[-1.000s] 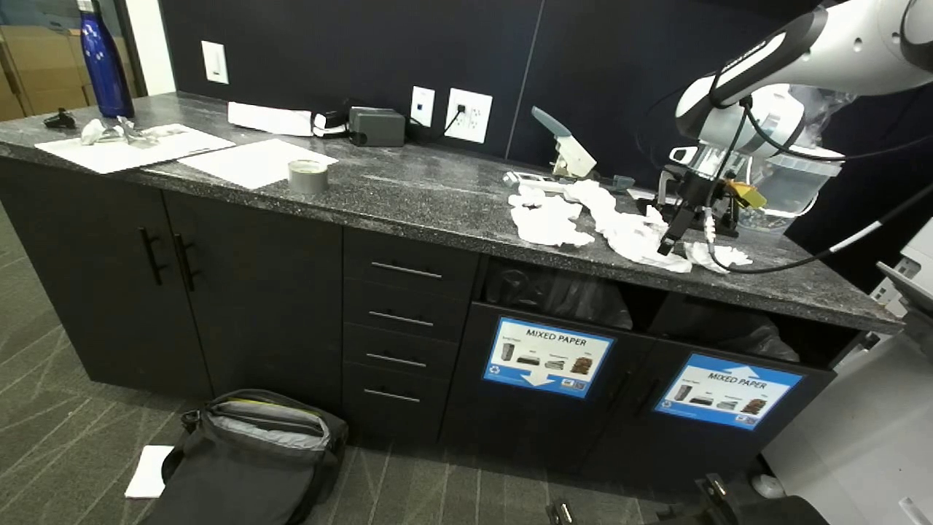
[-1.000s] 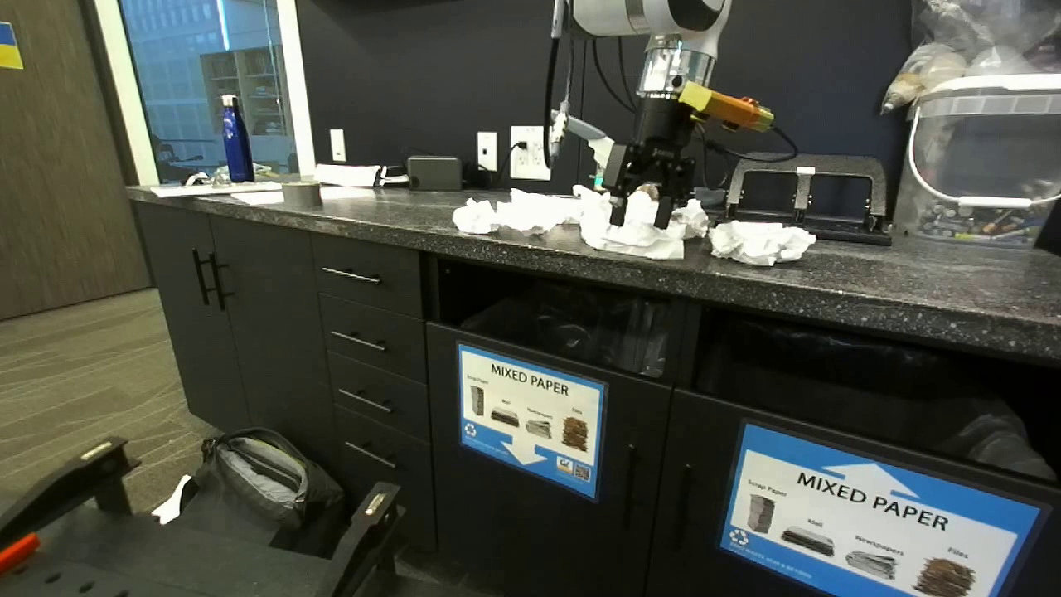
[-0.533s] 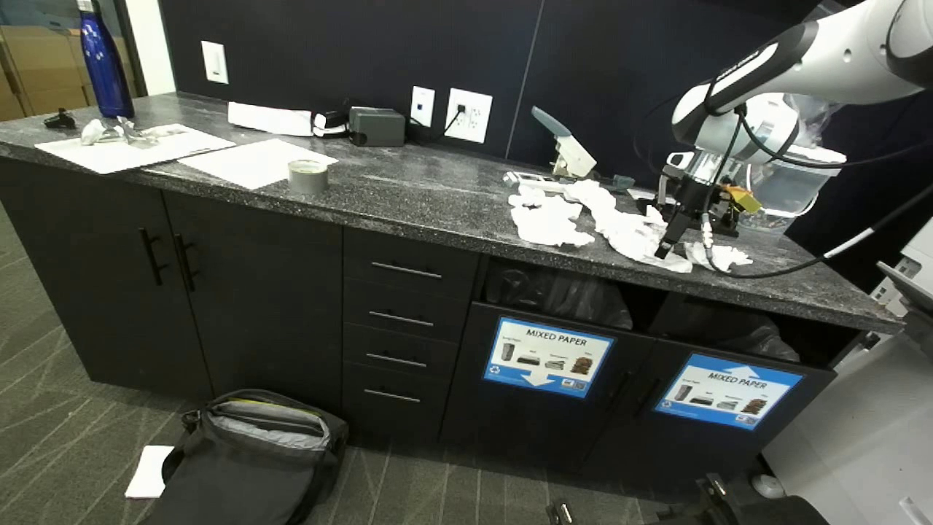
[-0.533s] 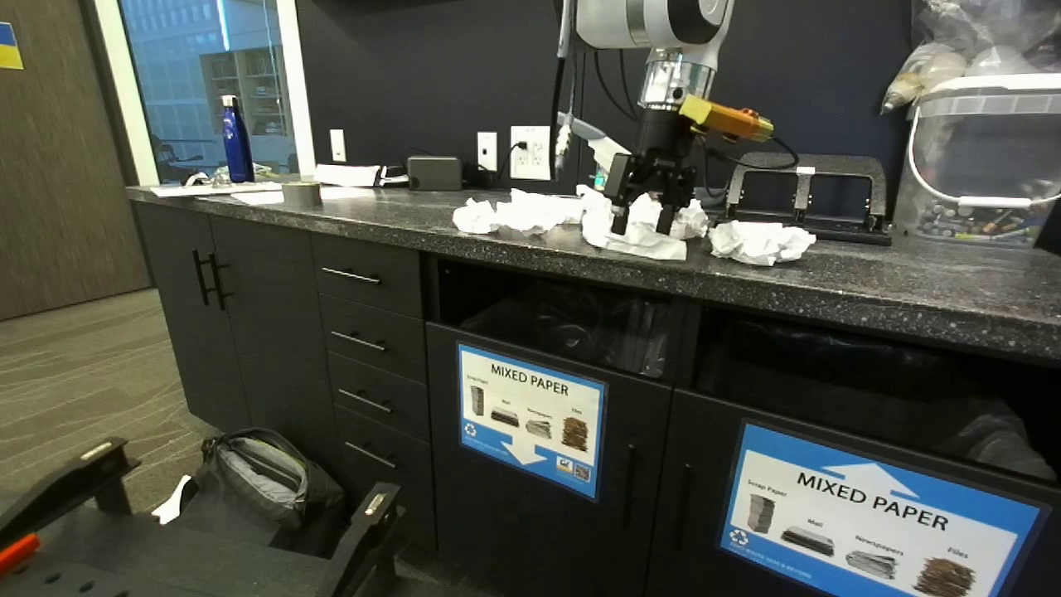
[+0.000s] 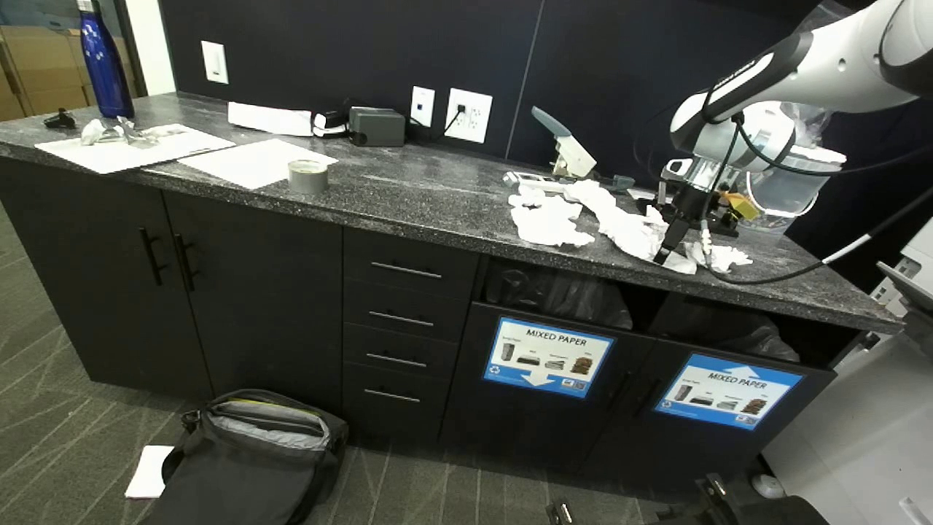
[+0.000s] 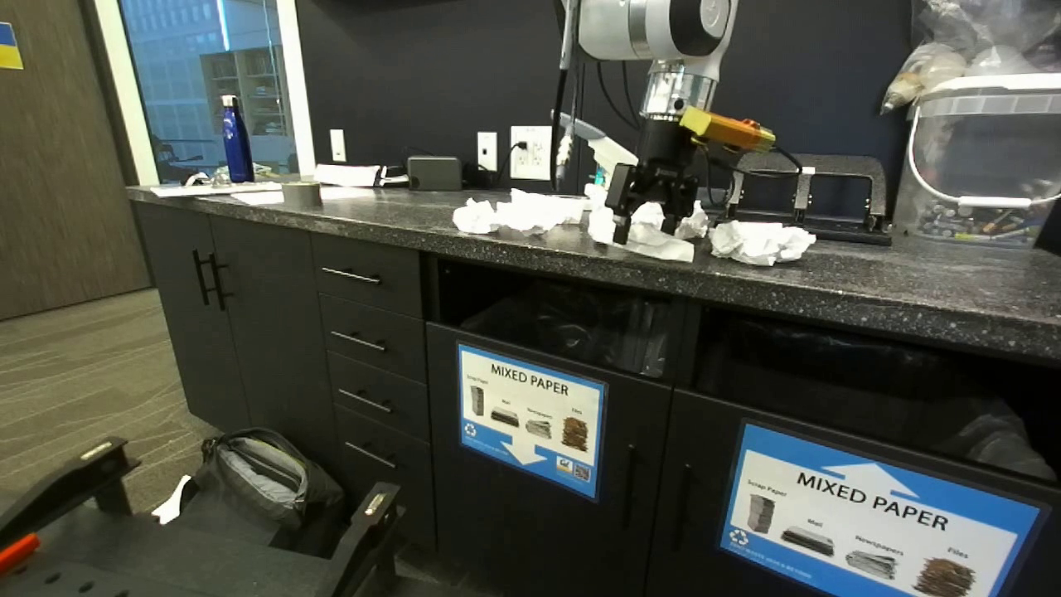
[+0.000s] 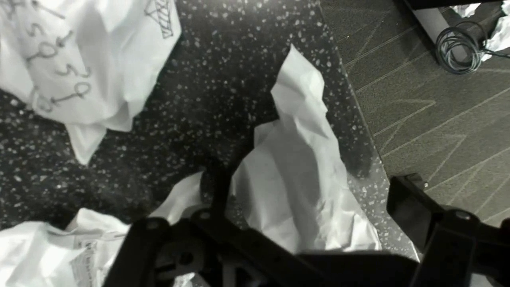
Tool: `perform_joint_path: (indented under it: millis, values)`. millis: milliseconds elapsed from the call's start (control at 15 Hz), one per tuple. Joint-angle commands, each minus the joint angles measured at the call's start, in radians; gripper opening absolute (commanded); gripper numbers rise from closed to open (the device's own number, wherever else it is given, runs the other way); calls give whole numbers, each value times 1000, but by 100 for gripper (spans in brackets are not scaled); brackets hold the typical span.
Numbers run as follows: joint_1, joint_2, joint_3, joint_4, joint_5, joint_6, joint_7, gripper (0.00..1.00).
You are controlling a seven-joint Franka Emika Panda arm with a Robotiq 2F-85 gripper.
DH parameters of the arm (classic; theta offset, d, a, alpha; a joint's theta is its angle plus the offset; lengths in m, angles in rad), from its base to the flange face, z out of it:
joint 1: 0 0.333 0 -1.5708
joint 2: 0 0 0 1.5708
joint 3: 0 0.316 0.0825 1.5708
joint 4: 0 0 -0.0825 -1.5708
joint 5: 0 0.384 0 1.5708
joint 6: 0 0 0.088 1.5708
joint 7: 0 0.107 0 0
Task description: Put all the white pieces of paper in the left bin
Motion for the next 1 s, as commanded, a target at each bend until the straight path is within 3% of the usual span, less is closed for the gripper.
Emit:
perform_joint_path:
  millis: [0, 133, 600, 867, 933]
  values:
    - [-13, 15, 17, 21, 2, 19, 23, 73]
    - [-9, 11, 14, 13, -1, 31, 40, 71]
    - [42, -42, -25, -49, -108, -6, 216, 16]
    - [69, -90, -14, -128, -164, -101, 312, 10]
    - [75, -104, -8, -153, -164, -109, 332, 13]
